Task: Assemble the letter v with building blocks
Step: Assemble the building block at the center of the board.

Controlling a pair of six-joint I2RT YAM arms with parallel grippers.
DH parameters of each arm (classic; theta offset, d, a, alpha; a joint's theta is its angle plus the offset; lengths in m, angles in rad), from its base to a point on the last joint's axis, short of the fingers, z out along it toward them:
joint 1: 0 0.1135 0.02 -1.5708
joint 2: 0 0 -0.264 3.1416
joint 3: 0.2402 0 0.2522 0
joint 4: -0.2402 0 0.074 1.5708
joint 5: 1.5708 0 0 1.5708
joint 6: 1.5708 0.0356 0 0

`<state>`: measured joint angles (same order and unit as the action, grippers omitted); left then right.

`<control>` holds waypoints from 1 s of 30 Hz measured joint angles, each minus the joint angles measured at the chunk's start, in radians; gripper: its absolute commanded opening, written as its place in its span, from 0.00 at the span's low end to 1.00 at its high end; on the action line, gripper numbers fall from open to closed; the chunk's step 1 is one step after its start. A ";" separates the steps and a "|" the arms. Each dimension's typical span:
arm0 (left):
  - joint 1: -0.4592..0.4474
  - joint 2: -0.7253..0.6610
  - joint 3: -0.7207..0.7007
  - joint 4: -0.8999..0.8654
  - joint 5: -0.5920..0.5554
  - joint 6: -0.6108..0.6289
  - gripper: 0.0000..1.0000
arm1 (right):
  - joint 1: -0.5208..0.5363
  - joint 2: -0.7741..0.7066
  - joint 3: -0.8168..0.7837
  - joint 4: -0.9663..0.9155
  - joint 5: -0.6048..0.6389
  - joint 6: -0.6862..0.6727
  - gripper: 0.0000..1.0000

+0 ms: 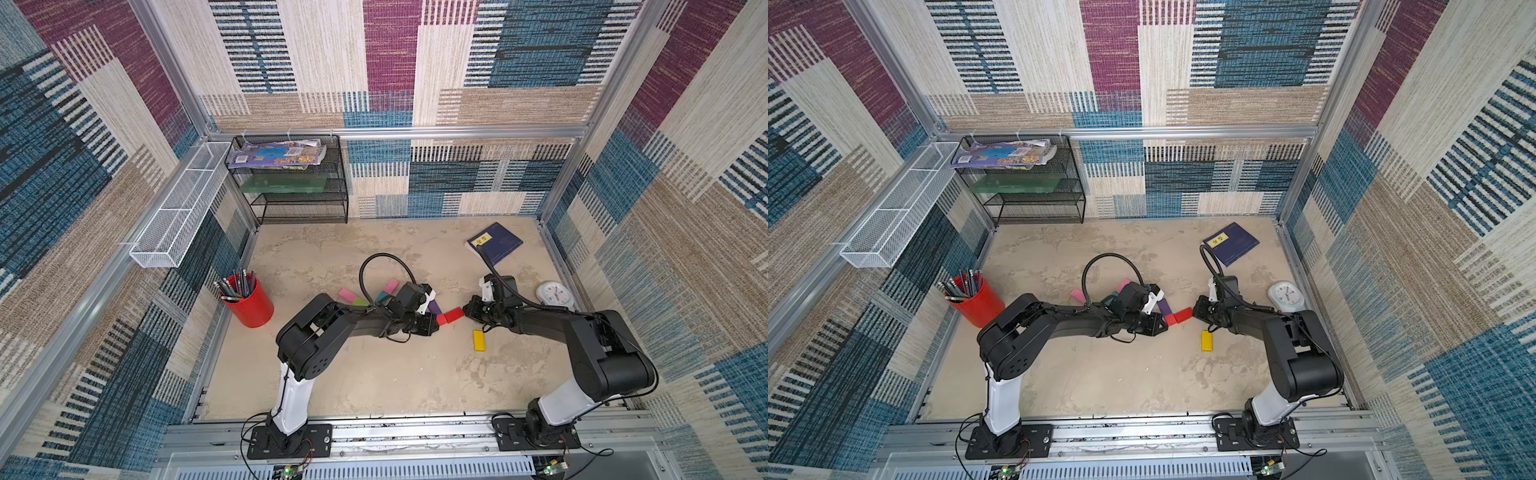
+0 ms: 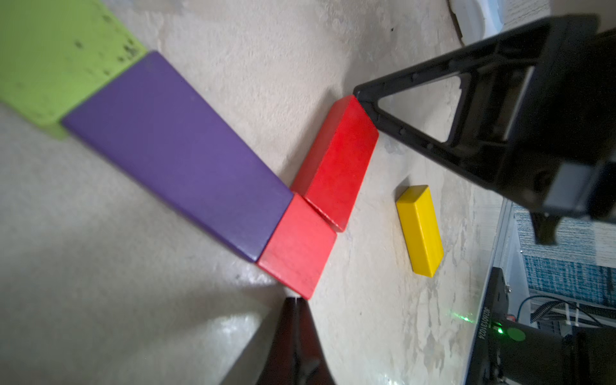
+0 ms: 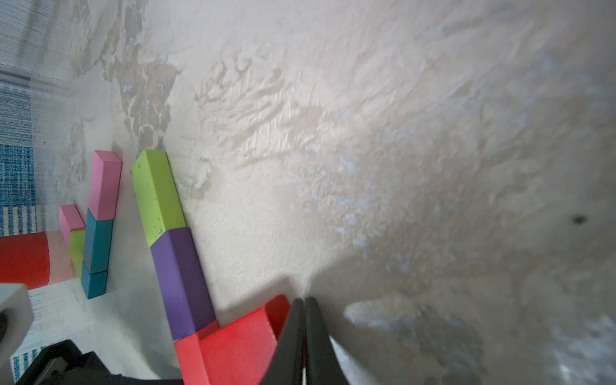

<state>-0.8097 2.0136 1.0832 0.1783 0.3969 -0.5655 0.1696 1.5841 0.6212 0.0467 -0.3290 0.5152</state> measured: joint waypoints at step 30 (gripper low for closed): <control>-0.005 -0.051 -0.014 -0.079 -0.069 0.016 0.00 | 0.078 -0.238 -0.203 -0.024 0.006 0.111 0.10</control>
<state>-0.8143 1.9629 1.0695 0.0998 0.3279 -0.5499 0.2478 1.3464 0.4183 0.0223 -0.3233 0.6262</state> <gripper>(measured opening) 0.049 0.100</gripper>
